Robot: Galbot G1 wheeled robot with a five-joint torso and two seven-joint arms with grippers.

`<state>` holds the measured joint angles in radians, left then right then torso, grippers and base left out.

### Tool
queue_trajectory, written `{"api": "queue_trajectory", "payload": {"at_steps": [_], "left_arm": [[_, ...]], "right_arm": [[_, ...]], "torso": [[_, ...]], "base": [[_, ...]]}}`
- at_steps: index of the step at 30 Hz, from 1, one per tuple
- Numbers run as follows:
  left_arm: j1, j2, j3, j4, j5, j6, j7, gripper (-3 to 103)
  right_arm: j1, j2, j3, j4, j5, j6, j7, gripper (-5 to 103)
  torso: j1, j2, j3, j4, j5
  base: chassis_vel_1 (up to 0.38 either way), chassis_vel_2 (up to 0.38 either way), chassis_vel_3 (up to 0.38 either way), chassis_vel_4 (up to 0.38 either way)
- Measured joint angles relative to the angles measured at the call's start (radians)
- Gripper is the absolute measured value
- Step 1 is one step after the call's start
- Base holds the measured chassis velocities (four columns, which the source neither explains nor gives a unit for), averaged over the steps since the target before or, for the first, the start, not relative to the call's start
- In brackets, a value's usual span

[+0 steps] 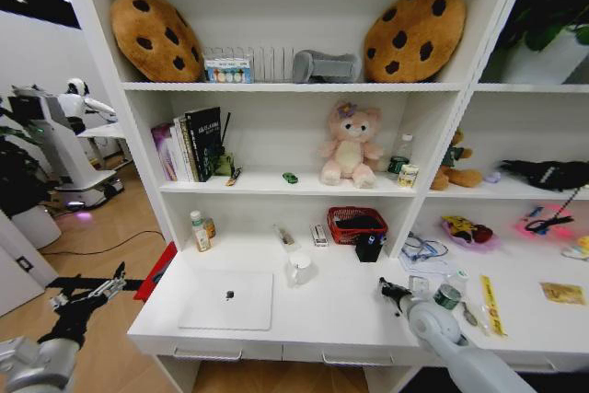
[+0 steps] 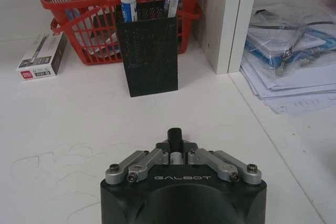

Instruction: Organize the objects on the table.

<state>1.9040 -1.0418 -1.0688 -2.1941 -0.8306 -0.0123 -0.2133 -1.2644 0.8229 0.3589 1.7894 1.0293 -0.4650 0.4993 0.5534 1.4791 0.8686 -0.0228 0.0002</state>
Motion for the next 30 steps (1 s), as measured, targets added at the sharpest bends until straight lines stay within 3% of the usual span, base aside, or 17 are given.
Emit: {"api": "queue_trajectory", "payload": {"at_steps": [4,5,7,8,10,17,30], "left_arm": [[0.000,0.000,0.000,0.000,0.000,0.000,0.000,100],[0.000,0.000,0.000,0.000,0.000,0.000,0.000,100],[0.000,0.000,0.000,0.000,0.000,0.000,0.000,100],[0.000,0.000,0.000,0.000,0.000,0.000,0.000,100],[0.000,0.000,0.000,0.000,0.000,0.000,0.000,100],[0.000,0.000,0.000,0.000,0.000,0.000,0.000,100],[0.000,0.000,0.000,0.000,0.000,0.000,0.000,100]], "right_arm": [[-0.012,-0.001,0.008,0.024,-0.068,0.057,-0.010,11],[-0.016,-0.001,0.008,0.026,-0.115,0.103,-0.030,11],[-0.013,0.003,0.005,0.006,-0.329,0.285,-0.108,11],[-0.013,0.003,0.005,0.006,-0.329,0.285,-0.108,11],[0.010,0.010,-0.004,-0.021,-0.460,0.408,-0.158,11],[0.169,0.055,-0.057,-0.163,-0.629,0.664,-0.237,11],[0.403,0.110,-0.126,-0.457,-0.708,0.827,-0.336,11]], "torso": [[0.000,0.000,0.000,0.0000,-0.0002],[0.000,0.000,0.000,-0.0001,-0.0002],[0.000,0.000,0.000,0.0000,-0.0006],[0.000,0.000,0.000,0.0000,-0.0006],[0.000,0.000,0.000,-0.0001,-0.0001],[0.000,0.000,0.000,0.0003,-0.0002],[0.000,0.000,0.000,0.0000,-0.0002]], "base": [[0.000,0.000,0.000,0.000],[0.000,0.000,0.000,0.000],[0.000,0.000,0.000,0.000],[0.000,0.000,0.000,0.000],[0.000,0.000,0.000,0.000],[0.000,0.000,0.000,0.000],[0.000,0.000,0.000,0.000]]}}
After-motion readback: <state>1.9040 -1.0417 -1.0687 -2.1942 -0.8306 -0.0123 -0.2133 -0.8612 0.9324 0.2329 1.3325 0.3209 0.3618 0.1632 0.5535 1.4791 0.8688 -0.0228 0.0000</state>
